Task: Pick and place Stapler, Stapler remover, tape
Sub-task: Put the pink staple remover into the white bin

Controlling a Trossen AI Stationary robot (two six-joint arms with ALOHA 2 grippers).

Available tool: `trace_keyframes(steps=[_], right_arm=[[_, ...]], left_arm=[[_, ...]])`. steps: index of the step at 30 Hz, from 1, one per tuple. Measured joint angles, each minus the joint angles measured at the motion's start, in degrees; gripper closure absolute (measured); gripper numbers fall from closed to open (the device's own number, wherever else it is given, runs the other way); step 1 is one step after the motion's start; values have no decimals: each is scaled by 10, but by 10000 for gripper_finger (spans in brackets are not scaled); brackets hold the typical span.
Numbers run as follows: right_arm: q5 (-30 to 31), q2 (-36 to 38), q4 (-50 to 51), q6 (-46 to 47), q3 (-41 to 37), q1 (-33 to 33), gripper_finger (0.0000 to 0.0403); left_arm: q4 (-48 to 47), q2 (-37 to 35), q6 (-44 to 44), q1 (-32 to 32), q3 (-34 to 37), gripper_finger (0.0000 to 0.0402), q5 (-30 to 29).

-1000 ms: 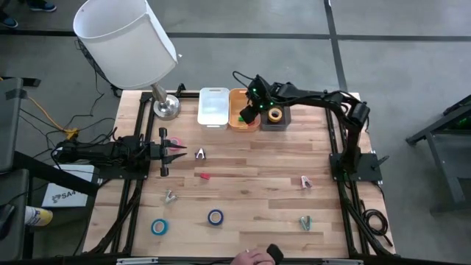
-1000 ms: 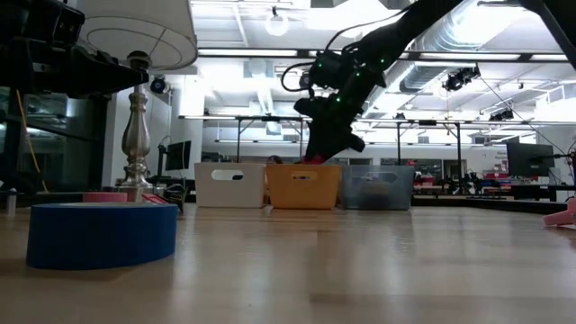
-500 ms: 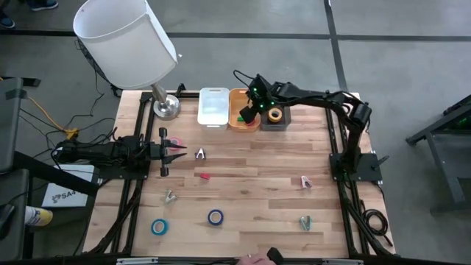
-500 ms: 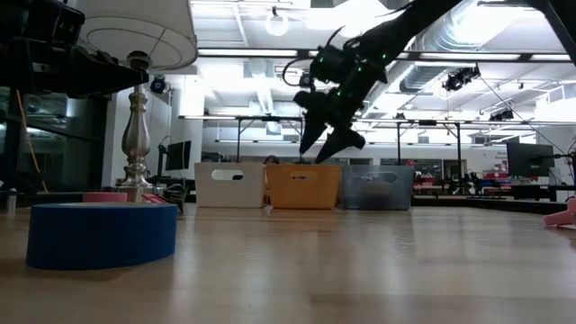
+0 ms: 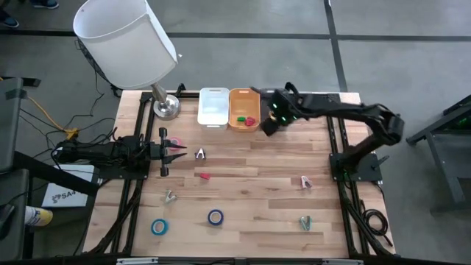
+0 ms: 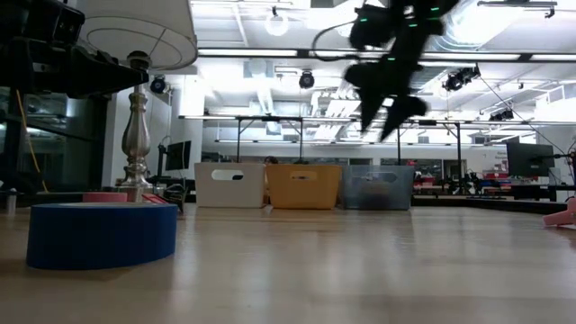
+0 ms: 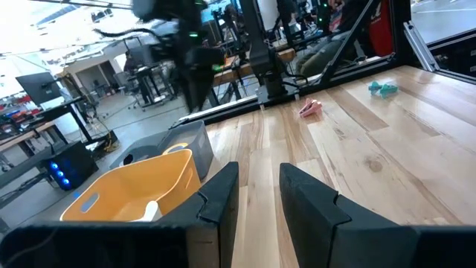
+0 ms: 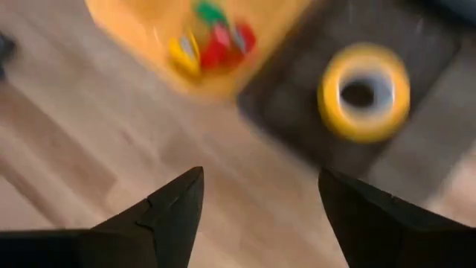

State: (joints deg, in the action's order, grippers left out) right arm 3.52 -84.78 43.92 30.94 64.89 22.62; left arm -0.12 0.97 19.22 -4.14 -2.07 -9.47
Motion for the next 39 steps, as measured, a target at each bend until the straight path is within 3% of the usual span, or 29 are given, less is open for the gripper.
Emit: trace_keyframes(steps=[9, 15, 27, 39], right_arm=[[54, 180, 0, 196, -190, -114, 146], [58, 244, 10, 317, -267, -196, 146], [49, 232, 68, 500, -303, -345, 146], [-25, 159, 27, 563, -303, -401, 146]], left_arm=[[0, 0, 0, 0, 0, 305, 0], [0, 0, 0, 0, 0, 305, 0], [0, 0, 0, 0, 0, 305, 0], [0, 0, 0, 0, 0, 305, 0]])
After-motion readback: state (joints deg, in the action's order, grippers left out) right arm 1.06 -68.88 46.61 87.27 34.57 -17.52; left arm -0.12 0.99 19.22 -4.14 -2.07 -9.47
